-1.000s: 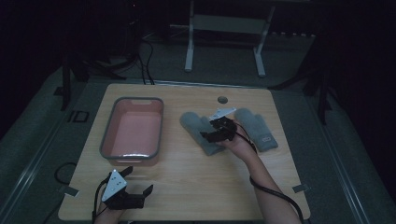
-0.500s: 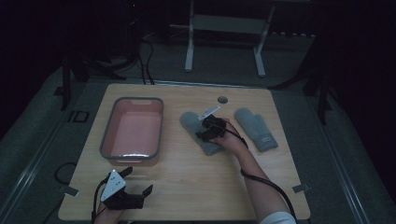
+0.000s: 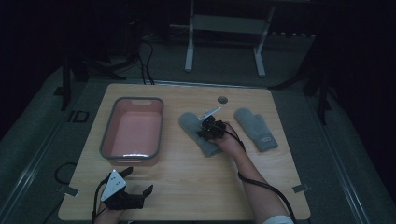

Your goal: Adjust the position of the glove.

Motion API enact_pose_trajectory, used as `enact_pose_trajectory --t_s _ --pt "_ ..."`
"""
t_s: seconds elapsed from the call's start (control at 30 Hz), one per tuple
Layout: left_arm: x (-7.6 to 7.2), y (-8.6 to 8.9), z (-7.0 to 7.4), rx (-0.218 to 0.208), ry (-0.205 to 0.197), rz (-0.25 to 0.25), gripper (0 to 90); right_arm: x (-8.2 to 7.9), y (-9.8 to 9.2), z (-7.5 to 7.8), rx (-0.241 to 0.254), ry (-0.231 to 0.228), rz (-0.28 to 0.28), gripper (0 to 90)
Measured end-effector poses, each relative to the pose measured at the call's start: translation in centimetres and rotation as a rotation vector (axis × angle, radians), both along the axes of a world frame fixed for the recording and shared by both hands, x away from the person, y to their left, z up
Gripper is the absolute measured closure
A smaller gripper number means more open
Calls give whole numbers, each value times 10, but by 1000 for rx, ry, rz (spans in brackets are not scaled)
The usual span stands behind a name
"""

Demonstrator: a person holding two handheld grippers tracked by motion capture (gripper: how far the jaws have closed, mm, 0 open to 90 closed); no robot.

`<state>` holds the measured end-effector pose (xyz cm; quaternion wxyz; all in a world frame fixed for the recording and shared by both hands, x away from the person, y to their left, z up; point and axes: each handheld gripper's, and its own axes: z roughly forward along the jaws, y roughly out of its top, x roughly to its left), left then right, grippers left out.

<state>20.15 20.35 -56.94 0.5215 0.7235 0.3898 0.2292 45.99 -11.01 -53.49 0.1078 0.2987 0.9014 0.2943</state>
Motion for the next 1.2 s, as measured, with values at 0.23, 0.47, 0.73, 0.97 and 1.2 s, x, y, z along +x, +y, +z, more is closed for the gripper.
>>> enact_pose_trajectory --t_s 0.23,0.47,0.73,0.97,1.2 --pt "0 1 1 -10 -8 5 2 -17 -7 8 83 -14 -233 808" --pt "-1 0 3 -7 -13 6 2 -34 0 21 105 -49 -371 808" --pt "-1 0 3 -5 -17 0 2 -55 1 37 135 -90 -488 807" --pt "-2 -4 3 -5 -20 -16 2 -62 -3 22 147 -65 -528 806" --pt "-2 -6 3 3 -18 -22 2 -56 -6 3 133 -35 -559 785"
